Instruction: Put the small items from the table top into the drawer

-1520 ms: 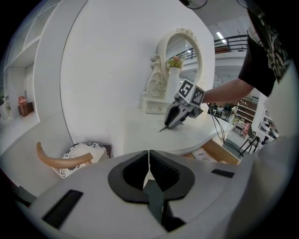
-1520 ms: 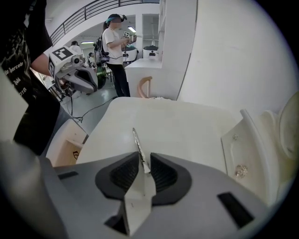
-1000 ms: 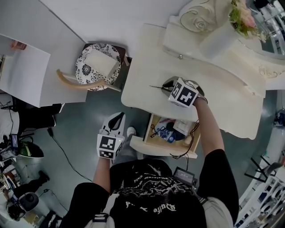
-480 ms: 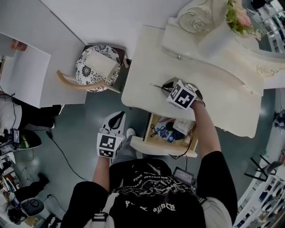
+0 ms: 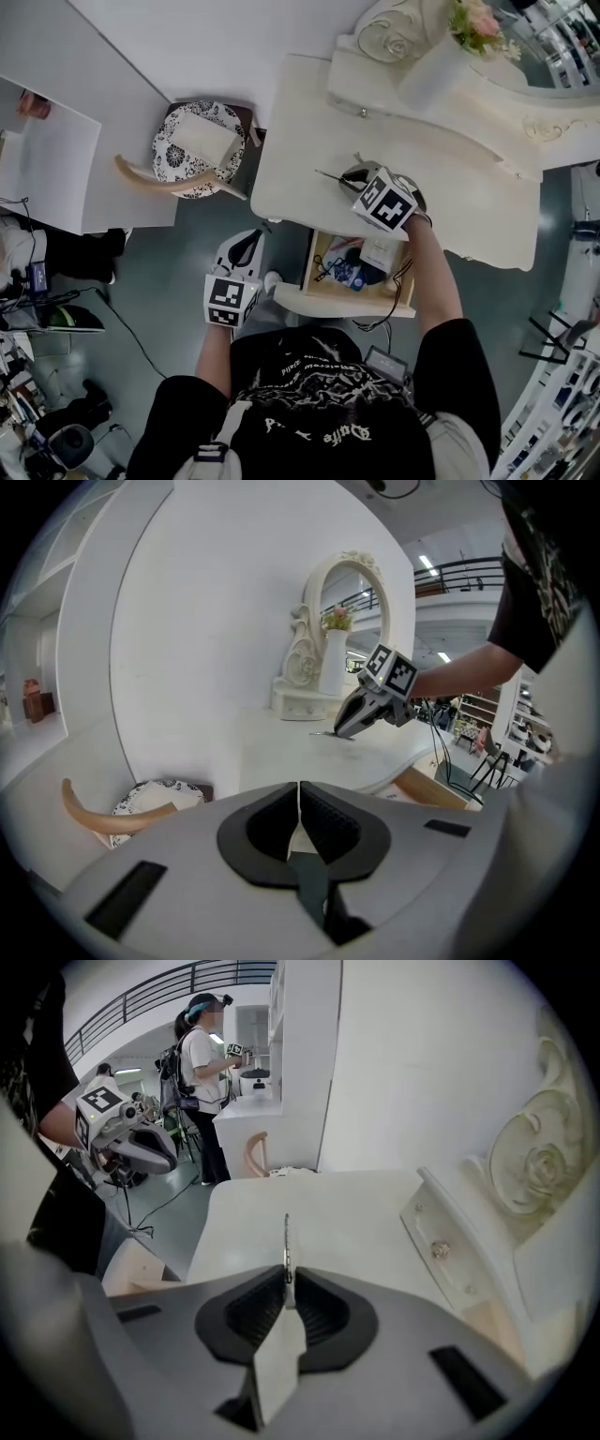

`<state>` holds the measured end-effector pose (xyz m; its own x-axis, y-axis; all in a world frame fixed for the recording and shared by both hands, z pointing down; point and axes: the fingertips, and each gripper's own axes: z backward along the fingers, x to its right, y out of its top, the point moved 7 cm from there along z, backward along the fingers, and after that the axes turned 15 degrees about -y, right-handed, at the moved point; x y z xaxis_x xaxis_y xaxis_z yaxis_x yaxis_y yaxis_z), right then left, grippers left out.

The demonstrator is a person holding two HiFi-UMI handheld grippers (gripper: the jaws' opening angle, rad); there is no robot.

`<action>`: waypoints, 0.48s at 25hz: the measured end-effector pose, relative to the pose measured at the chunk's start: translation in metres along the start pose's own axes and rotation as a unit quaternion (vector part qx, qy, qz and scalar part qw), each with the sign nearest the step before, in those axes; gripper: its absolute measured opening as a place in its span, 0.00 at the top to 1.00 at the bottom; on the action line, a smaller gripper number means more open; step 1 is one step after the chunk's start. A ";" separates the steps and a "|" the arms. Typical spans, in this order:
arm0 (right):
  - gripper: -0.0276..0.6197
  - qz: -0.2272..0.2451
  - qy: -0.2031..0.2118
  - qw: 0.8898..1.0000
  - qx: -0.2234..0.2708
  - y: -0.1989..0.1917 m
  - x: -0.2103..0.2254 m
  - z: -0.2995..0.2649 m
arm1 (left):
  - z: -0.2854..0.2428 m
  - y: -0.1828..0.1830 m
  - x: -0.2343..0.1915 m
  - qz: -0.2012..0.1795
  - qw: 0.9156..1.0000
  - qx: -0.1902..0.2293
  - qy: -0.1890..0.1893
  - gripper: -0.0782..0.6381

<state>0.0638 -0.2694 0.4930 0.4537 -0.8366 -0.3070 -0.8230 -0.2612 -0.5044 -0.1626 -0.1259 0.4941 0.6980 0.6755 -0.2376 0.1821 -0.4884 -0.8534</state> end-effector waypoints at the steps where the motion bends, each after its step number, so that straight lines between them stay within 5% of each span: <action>1: 0.88 -0.003 -0.005 1.000 0.002 0.000 0.000 0.005 | 0.000 0.001 0.001 -0.002 1.000 0.003 -0.003 0.86; 12: 0.88 -0.026 -0.036 0.999 0.011 -0.002 -0.021 0.052 | 0.005 0.010 0.013 -0.028 0.999 0.023 -0.033 0.86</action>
<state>0.0736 -0.2261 0.4580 0.5191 -0.7852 -0.3377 -0.7908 -0.2913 -0.5383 -0.1547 -0.1193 0.4803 0.6398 0.7371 -0.2177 0.1866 -0.4237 -0.8864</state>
